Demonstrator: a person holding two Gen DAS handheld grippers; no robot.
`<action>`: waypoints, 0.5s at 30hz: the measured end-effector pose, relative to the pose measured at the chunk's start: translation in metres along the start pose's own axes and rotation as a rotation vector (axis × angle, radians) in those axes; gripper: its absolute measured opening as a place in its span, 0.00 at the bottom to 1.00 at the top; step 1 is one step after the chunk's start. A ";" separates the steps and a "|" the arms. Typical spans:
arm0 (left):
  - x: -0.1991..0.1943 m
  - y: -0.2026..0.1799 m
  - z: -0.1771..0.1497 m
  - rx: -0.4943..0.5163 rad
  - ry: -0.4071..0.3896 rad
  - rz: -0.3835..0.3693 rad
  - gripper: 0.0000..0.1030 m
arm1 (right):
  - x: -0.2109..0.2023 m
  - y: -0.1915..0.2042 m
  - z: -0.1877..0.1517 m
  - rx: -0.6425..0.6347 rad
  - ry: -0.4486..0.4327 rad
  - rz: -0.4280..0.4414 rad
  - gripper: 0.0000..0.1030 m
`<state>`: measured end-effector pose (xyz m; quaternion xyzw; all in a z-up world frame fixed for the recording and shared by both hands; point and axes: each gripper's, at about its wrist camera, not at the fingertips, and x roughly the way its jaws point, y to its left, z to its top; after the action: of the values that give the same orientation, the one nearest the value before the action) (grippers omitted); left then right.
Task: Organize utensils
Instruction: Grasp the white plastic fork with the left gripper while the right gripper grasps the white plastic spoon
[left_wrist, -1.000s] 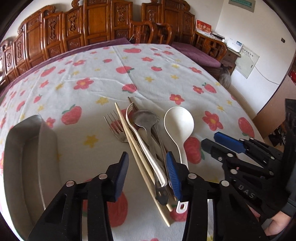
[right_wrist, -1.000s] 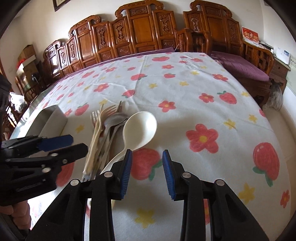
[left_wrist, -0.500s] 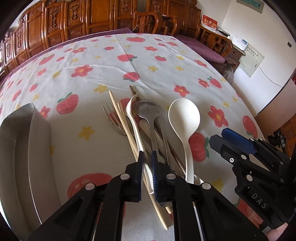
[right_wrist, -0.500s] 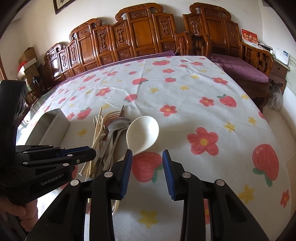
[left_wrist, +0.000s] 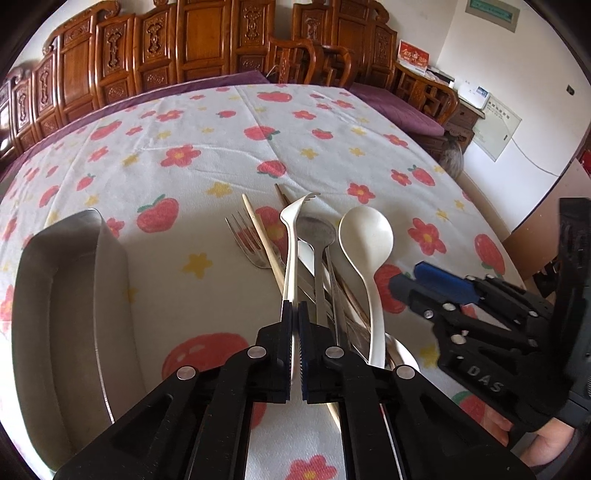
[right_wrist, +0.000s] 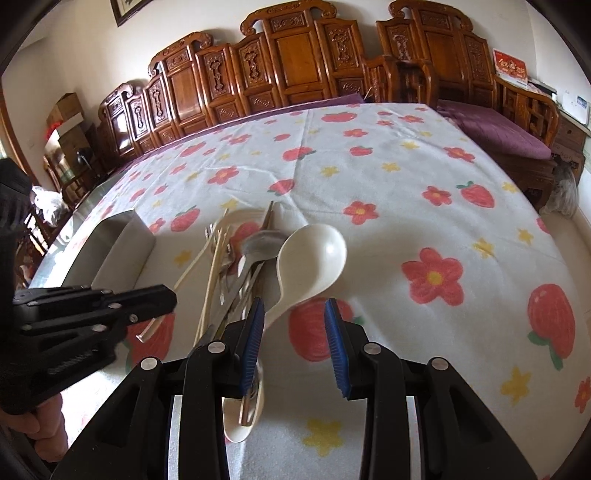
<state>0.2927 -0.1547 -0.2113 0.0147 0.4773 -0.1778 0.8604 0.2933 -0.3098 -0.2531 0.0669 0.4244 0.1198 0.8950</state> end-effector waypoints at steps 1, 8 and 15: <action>-0.004 0.002 0.000 -0.004 -0.009 -0.004 0.02 | 0.002 0.001 0.000 0.001 0.006 0.005 0.35; -0.030 0.016 -0.006 -0.019 -0.066 -0.033 0.02 | 0.019 0.008 -0.003 0.023 0.075 0.035 0.35; -0.057 0.027 -0.009 0.012 -0.126 -0.049 0.02 | 0.029 0.007 -0.002 0.076 0.109 0.069 0.31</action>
<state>0.2666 -0.1109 -0.1736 -0.0029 0.4214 -0.2025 0.8840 0.3082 -0.2955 -0.2745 0.1087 0.4742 0.1381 0.8627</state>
